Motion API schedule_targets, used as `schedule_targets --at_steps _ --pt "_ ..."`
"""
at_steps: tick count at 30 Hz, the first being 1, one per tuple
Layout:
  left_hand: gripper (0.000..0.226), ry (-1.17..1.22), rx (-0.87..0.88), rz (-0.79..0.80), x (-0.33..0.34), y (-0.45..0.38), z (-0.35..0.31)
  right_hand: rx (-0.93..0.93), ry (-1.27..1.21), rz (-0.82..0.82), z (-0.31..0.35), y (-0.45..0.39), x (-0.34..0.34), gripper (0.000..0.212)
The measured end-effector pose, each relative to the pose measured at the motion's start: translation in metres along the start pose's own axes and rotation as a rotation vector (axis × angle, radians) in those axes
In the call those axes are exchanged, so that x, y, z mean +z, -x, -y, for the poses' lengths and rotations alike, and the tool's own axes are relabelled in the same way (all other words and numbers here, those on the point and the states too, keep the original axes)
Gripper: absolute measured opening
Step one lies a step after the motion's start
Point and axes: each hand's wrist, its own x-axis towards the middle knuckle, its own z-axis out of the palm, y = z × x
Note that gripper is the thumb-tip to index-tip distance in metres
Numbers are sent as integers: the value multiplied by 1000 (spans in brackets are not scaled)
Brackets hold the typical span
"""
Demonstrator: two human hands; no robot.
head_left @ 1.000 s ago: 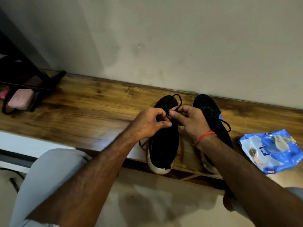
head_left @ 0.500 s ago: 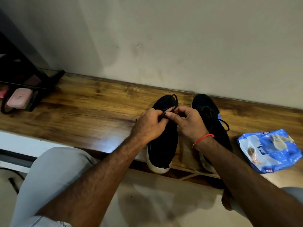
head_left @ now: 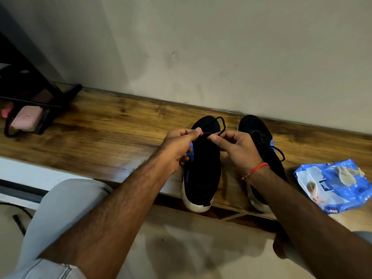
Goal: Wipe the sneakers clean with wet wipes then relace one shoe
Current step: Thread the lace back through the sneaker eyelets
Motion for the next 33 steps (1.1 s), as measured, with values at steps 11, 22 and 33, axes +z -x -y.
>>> schedule_targets --at_steps 11,22,33 --pt "16 -757 318 -362 -29 -11 5 345 -171 -191 -3 1 -15 25" --pt "32 -1069 307 -325 -33 -6 16 409 8 -125 4 9 -25 14" --pt "14 -162 412 15 17 9 -9 17 222 296 26 13 -29 19"
